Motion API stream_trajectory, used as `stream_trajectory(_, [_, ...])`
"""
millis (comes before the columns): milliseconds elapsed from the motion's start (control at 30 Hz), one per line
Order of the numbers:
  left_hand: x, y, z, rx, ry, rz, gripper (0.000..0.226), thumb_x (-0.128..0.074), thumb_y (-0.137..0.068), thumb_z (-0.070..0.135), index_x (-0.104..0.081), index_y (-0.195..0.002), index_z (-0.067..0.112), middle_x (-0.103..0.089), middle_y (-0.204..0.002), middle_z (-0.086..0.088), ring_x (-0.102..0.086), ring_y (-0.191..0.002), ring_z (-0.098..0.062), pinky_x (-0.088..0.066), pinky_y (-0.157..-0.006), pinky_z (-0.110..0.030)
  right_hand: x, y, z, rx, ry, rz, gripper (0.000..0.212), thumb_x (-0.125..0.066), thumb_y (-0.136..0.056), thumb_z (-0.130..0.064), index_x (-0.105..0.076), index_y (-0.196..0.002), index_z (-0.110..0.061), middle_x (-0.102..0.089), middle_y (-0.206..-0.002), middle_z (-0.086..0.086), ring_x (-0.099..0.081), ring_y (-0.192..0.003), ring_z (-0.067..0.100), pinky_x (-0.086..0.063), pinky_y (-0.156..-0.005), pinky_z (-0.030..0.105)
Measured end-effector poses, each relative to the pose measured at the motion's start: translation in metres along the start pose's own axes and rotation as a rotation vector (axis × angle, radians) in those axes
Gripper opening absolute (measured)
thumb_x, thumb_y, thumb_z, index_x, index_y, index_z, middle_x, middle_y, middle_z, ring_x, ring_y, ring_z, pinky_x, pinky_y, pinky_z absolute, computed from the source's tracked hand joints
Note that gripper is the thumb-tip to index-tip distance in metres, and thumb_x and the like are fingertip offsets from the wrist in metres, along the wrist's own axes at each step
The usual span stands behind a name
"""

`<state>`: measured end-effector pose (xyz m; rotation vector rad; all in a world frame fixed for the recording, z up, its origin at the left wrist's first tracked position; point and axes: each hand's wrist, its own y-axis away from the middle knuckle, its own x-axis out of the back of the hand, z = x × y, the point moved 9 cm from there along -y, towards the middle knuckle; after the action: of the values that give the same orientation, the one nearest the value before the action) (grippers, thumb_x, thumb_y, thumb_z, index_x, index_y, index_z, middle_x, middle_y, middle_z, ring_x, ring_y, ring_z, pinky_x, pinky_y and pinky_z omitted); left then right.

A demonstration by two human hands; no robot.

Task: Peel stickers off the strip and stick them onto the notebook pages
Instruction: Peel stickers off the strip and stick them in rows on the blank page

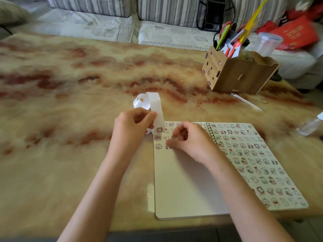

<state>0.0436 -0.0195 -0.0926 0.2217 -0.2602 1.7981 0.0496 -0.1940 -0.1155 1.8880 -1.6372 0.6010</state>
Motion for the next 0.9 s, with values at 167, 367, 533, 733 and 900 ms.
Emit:
stream_trajectory(167, [-0.001, 0.000, 0.001, -0.004, 0.018, -0.006, 0.020, -0.062, -0.089, 0.024, -0.071, -0.074, 0.017, -0.070, -0.065, 0.006, -0.064, -0.061, 0.000, -0.049, -0.058, -0.016, 0.002, -0.001, 0.002, 0.008, -0.019, -0.023, 0.010, -0.071, -0.083, -0.019, -0.061, -0.084, -0.020, -0.058, -0.073, -0.006, -0.050, -0.061, 0.008, -0.037, -0.056, 0.022])
stream_trajectory(367, [-0.003, -0.001, 0.003, -0.022, 0.055, -0.019, 0.019, -0.060, -0.091, 0.021, -0.070, -0.077, 0.012, -0.072, -0.068, 0.001, -0.068, -0.064, -0.007, -0.050, -0.059, -0.021, 0.020, 0.002, -0.019, 0.187, -0.249, 0.153, 0.007, -0.066, -0.088, -0.024, -0.064, -0.085, -0.018, -0.068, -0.081, -0.003, -0.056, -0.059, 0.003, -0.045, -0.061, 0.020])
stream_trajectory(533, [-0.002, 0.000, 0.005, -0.035, 0.059, -0.009, 0.019, -0.059, -0.092, 0.022, -0.069, -0.079, 0.013, -0.069, -0.062, 0.001, -0.062, -0.052, -0.001, -0.045, -0.051, -0.012, 0.022, 0.010, -0.039, 0.328, -0.301, 0.186, 0.011, -0.075, -0.080, -0.014, -0.066, -0.087, -0.015, -0.068, -0.078, -0.005, -0.055, -0.063, -0.002, -0.041, -0.058, 0.018])
stream_trajectory(733, [-0.002, 0.001, 0.007, -0.038, 0.081, -0.015, 0.018, -0.060, -0.091, 0.023, -0.071, -0.081, 0.012, -0.071, -0.063, 0.003, -0.064, -0.055, -0.004, -0.051, -0.055, -0.019, 0.020, 0.012, -0.047, 0.379, -0.314, 0.194, 0.011, -0.073, -0.080, -0.008, -0.068, -0.081, -0.018, -0.068, -0.075, -0.008, -0.058, -0.069, 0.007, -0.040, -0.059, 0.016])
stream_trajectory(900, [-0.002, -0.001, 0.005, -0.028, 0.113, -0.014, 0.018, -0.060, -0.091, 0.022, -0.070, -0.082, 0.010, -0.070, -0.065, 0.000, -0.064, -0.055, -0.006, -0.052, -0.057, -0.021, 0.018, 0.012, -0.045, 0.366, -0.372, 0.153, 0.009, -0.073, -0.081, -0.012, -0.068, -0.081, -0.019, -0.069, -0.077, -0.009, -0.059, -0.072, 0.008, -0.043, -0.062, 0.021])
